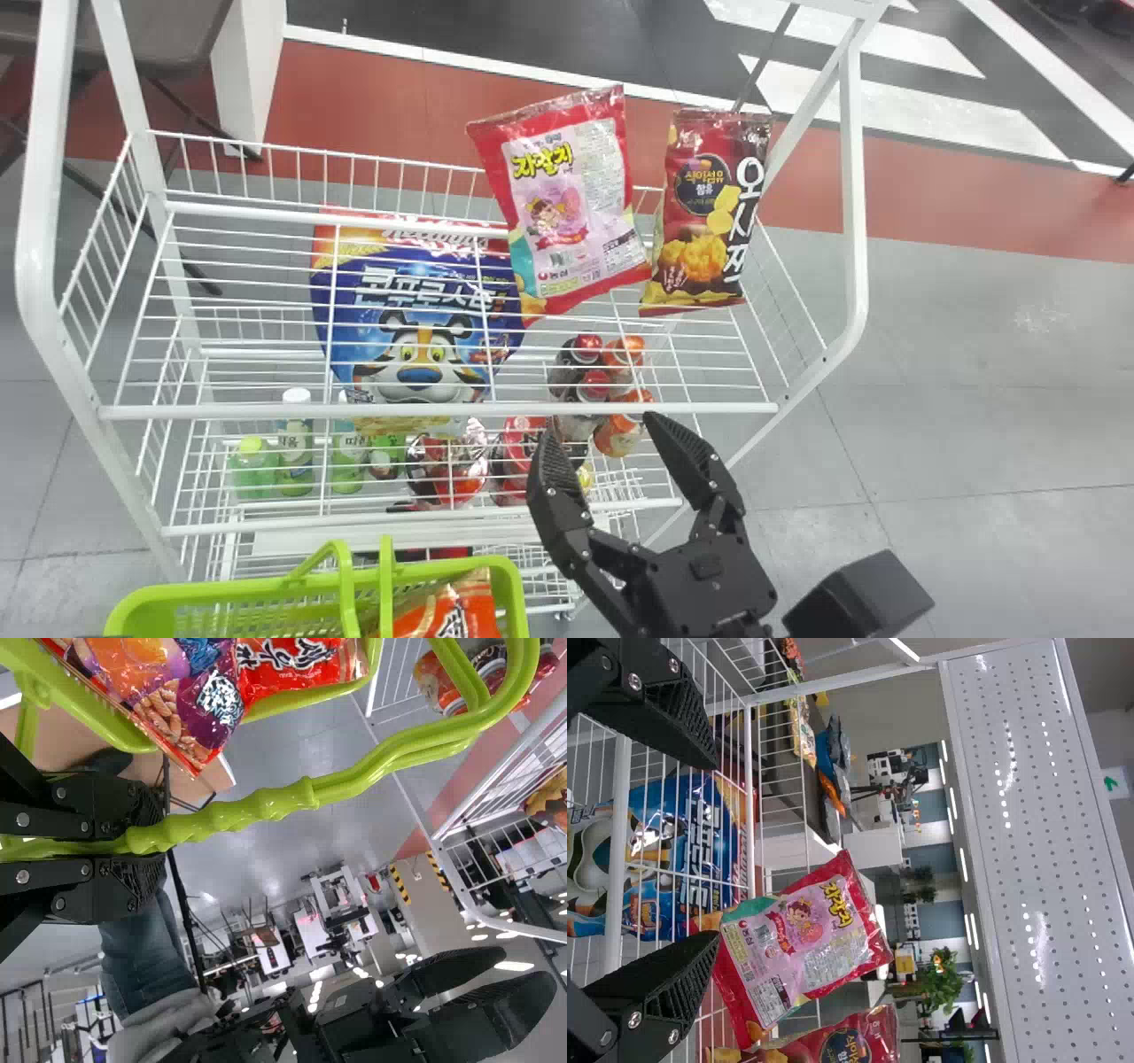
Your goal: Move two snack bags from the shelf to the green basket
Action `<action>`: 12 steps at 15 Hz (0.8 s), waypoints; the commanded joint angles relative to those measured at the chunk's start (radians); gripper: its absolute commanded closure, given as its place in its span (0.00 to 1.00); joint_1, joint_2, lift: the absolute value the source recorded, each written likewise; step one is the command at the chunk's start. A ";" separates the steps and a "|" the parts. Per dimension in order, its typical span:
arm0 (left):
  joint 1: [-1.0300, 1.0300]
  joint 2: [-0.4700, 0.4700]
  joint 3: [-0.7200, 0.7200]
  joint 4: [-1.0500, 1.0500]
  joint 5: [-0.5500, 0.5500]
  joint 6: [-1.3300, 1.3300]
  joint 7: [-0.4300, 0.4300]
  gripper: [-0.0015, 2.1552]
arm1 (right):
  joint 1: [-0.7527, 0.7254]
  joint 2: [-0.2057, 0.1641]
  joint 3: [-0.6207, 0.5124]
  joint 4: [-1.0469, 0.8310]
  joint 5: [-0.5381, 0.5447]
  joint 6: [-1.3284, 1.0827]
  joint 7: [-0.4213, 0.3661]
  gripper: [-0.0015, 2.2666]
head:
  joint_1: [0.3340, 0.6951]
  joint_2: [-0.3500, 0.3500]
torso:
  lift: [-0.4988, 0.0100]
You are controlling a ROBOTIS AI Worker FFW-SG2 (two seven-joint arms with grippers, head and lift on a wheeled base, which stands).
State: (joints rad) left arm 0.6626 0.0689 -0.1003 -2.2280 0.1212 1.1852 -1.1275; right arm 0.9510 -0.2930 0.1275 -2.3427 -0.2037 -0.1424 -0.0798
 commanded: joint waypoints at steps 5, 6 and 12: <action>0.000 0.000 0.001 -0.004 0.000 0.001 0.000 0.96 | 0.000 -0.015 0.000 -0.004 0.006 -0.021 -0.018 0.07 | 1.00 0.00 | 0.95; 0.002 0.000 0.001 -0.007 0.000 0.004 0.000 0.96 | 0.000 -0.018 0.001 -0.006 0.006 -0.021 -0.024 0.07 | 1.00 0.00 | 0.95; 0.006 0.003 0.005 -0.018 0.005 0.008 -0.003 0.96 | 0.017 -0.020 0.003 -0.027 0.017 -0.027 -0.034 0.07 | 1.00 0.00 | 0.95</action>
State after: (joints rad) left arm 0.6673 0.0706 -0.0964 -2.2452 0.1228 1.1927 -1.1301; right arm 0.9610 -0.3128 0.1301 -2.3602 -0.1933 -0.1720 -0.1086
